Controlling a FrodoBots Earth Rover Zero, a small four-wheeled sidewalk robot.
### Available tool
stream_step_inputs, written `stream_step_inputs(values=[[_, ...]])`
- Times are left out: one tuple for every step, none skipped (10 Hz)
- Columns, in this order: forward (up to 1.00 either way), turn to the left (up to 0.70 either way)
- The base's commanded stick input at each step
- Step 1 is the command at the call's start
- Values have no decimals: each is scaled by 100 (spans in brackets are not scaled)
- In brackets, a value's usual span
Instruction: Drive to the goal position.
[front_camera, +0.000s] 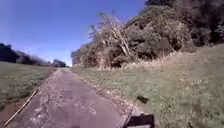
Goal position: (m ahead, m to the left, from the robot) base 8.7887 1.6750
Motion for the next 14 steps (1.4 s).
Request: stream_step_inputs(values=[[84,34],[84,34],[85,34],[84,34],[84,34],[85,34],[85,34],[85,34],[84,34],[85,34],[84,34],[84,34],[84,34],[84,34]])
